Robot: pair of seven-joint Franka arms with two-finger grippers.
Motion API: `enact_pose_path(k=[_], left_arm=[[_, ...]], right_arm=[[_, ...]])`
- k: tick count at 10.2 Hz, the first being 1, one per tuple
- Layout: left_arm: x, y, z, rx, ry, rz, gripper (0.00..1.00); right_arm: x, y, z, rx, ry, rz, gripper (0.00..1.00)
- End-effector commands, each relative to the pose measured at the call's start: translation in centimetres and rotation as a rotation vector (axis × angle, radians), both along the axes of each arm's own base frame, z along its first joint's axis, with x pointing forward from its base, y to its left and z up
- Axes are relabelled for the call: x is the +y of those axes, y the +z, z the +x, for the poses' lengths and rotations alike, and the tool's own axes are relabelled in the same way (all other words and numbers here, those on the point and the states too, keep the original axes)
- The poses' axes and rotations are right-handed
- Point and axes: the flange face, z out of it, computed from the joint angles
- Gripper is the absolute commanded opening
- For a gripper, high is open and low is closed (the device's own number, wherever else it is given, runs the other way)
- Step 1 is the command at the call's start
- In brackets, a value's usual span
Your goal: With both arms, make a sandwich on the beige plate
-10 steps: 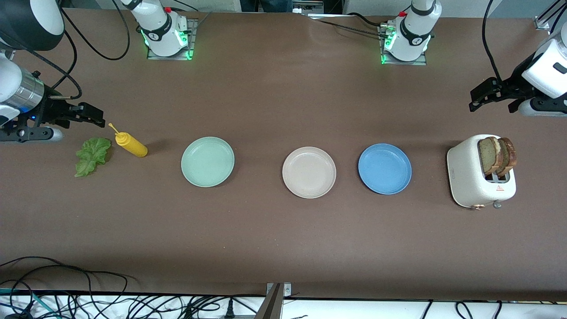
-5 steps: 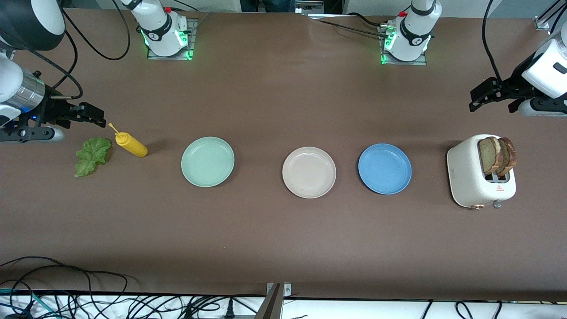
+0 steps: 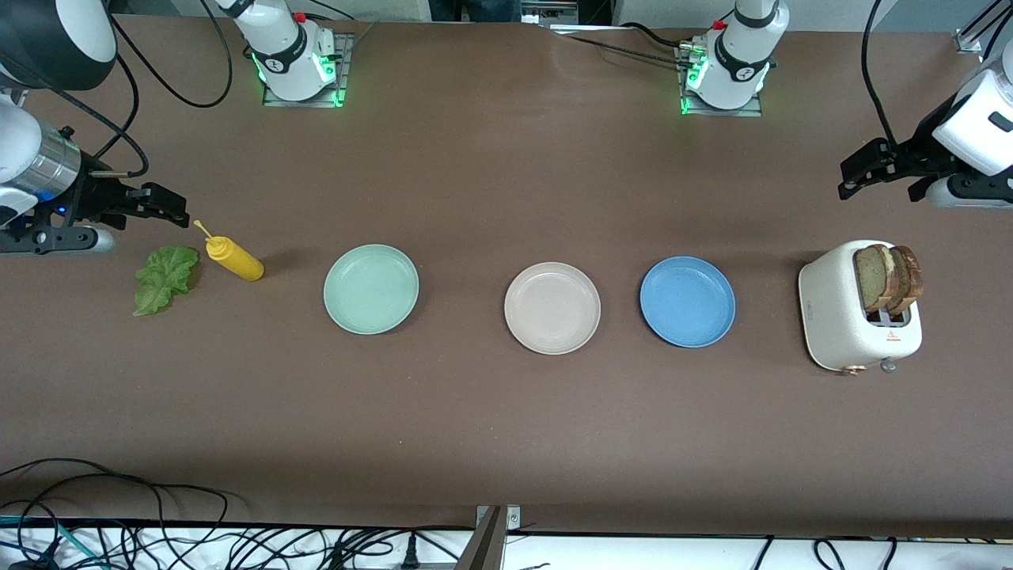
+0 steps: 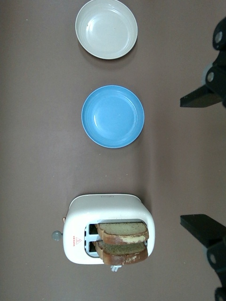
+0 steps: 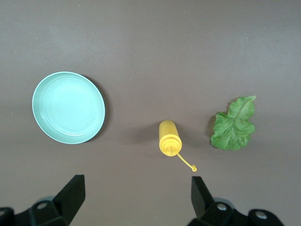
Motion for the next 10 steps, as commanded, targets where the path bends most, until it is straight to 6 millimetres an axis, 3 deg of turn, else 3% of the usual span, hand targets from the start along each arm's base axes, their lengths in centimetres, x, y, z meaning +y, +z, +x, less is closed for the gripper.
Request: enact_pose_path(k=[1, 10], left_arm=[[0.16, 0.36, -0.06, 0.006, -0.008, -0.017, 1.0], [0.08, 0.42, -0.53, 0.03, -0.013, -0.016, 1.0]], right_arm=[[0.08, 0.3, -0.22, -0.007, -0.01, 0.001, 1.0], [0.13, -0.32, -0.2, 0.016, 0.003, 0.005, 1.0]])
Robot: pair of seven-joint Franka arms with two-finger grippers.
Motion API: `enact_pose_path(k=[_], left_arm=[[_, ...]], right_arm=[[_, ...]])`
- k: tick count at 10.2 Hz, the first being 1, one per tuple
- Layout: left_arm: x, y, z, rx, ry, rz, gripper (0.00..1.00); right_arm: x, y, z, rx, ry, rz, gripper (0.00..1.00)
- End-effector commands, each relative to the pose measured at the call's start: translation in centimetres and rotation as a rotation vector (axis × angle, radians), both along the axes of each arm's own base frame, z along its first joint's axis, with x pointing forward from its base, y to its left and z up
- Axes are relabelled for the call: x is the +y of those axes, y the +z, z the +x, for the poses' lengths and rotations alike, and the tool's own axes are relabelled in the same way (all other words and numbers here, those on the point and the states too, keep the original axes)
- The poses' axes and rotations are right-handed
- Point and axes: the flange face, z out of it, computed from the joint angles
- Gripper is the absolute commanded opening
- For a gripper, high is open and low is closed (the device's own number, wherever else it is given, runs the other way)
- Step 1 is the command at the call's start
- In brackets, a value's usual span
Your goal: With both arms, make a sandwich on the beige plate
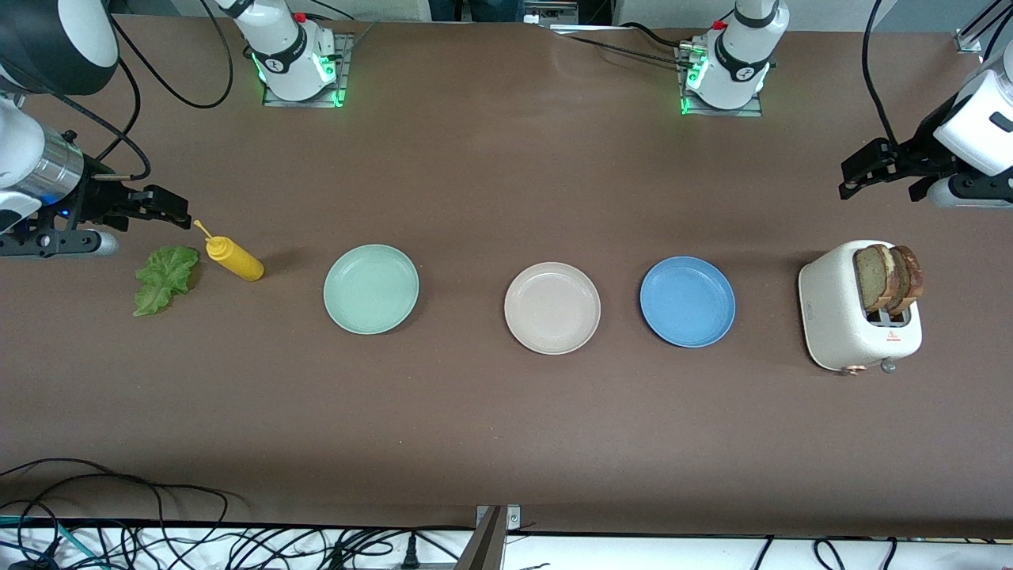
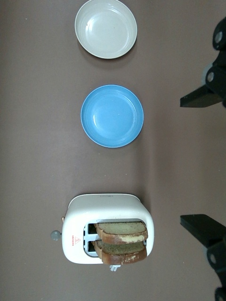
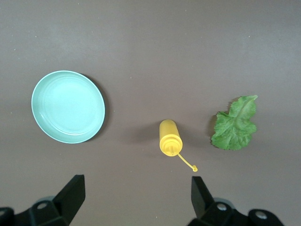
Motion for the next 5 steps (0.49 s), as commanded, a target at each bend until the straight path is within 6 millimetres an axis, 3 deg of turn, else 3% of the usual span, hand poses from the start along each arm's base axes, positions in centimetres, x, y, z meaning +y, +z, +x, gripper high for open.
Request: enact_pose_path(k=[1, 5], left_arm=[[-0.12, 0.44, -0.35, 0.019, -0.013, -0.016, 1.0], [-0.19, 0.38, -0.28, 0.018, -0.021, -0.015, 1.0]], right_arm=[[0.12, 0.12, -0.38, 0.009, -0.004, 0.003, 1.0], [0.12, 0.12, -0.38, 0.01, -0.009, 0.003, 1.0]])
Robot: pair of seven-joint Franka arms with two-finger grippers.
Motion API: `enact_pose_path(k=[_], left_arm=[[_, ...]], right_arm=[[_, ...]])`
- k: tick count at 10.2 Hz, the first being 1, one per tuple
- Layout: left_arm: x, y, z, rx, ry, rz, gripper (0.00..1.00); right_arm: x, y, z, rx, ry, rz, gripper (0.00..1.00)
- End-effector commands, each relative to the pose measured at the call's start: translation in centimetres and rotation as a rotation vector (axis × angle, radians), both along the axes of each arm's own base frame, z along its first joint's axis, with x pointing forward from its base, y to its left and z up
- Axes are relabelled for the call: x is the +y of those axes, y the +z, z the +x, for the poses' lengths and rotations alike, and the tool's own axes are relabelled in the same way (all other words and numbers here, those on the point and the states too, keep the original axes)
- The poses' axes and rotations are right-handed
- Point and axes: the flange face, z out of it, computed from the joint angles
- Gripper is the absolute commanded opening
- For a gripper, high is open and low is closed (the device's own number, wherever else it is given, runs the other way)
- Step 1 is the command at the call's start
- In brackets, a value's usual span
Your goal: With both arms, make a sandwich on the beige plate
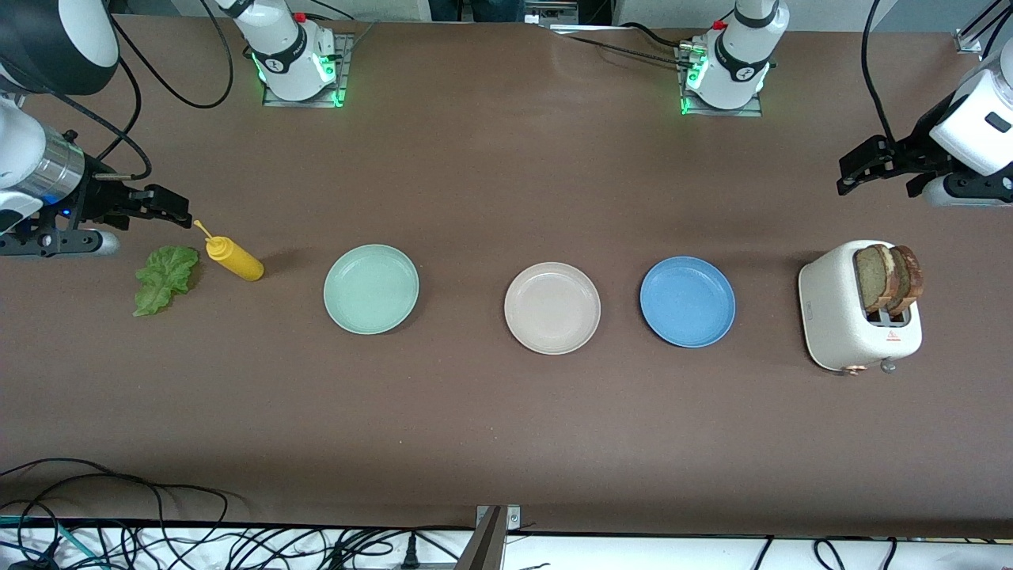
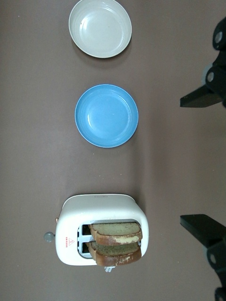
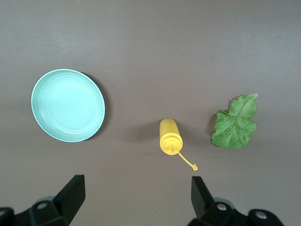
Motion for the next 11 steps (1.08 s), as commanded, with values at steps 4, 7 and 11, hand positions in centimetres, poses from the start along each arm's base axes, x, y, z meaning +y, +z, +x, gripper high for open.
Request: enact_pose_path(k=[4, 7, 11], left_arm=[[-0.11, 0.49, -0.11, 0.003, -0.021, -0.016, 1.0], [-0.11, 0.47, -0.14, 0.006, -0.021, -0.016, 1.0], [-0.03, 0.31, -0.03, 0.007, -0.019, -0.016, 1.0]], right_arm=[[0.1, 0.18, -0.28, 0.001, -0.006, 0.003, 1.0], [0.11, 0.33, -0.16, -0.009, -0.013, 0.003, 1.0], [0.03, 0.73, 0.23, -0.013, -0.014, 0.006, 1.0]])
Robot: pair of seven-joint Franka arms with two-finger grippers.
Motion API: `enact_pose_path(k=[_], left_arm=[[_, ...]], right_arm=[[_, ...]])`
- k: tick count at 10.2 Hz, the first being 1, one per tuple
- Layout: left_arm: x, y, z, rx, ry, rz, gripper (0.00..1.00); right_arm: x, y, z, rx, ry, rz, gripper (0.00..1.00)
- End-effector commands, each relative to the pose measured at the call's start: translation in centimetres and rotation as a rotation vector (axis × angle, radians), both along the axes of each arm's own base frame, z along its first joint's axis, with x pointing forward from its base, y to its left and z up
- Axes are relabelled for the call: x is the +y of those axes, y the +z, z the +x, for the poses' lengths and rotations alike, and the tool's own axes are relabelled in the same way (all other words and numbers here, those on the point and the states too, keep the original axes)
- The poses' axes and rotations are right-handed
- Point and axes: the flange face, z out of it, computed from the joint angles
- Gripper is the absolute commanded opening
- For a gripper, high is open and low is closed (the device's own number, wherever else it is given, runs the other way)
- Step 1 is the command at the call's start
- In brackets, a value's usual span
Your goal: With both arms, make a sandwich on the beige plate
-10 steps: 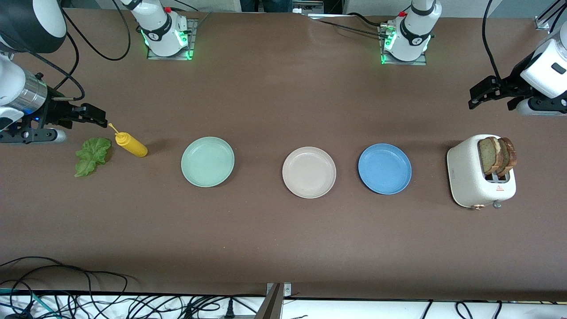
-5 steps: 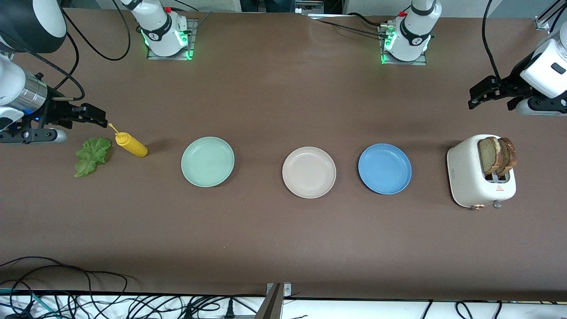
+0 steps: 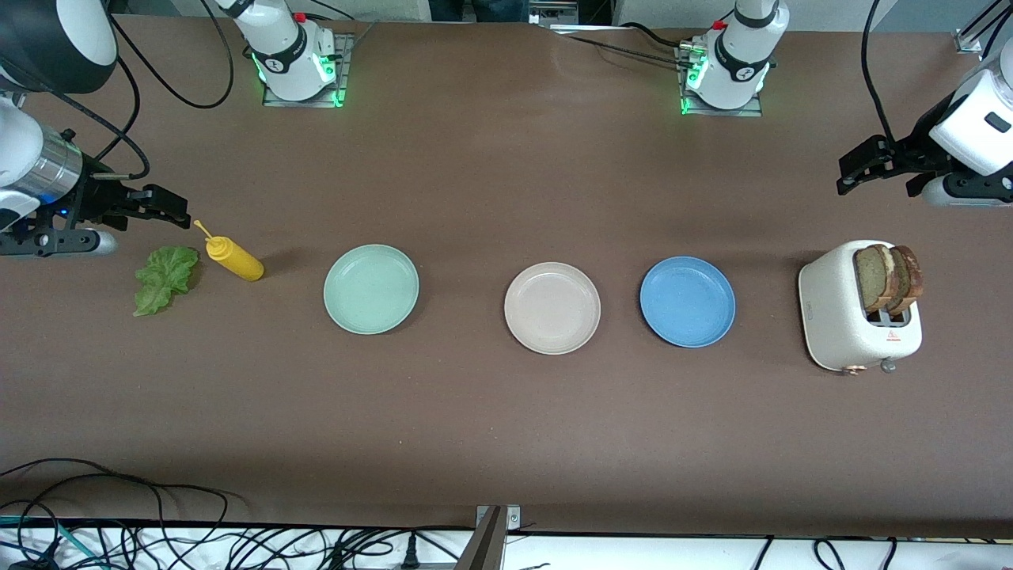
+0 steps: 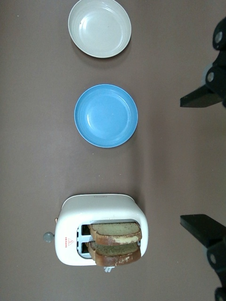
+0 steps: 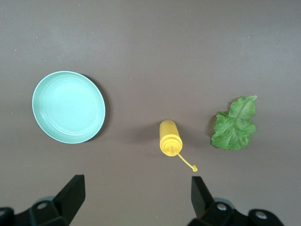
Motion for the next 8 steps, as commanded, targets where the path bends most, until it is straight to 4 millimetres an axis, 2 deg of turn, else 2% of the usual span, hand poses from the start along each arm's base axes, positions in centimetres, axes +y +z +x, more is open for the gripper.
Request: enact_pose_path(k=[1, 8], left_arm=[[-0.02, 0.34, -0.01, 0.005, -0.019, -0.016, 1.0], [-0.17, 0.34, -0.02, 0.005, -0.022, -0.015, 1.0]], right_arm=[[0.03, 0.35, 0.18, -0.003, -0.015, 0.006, 1.0], [-0.01, 0.42, 0.37, -0.005, -0.004, 0.009, 1.0]])
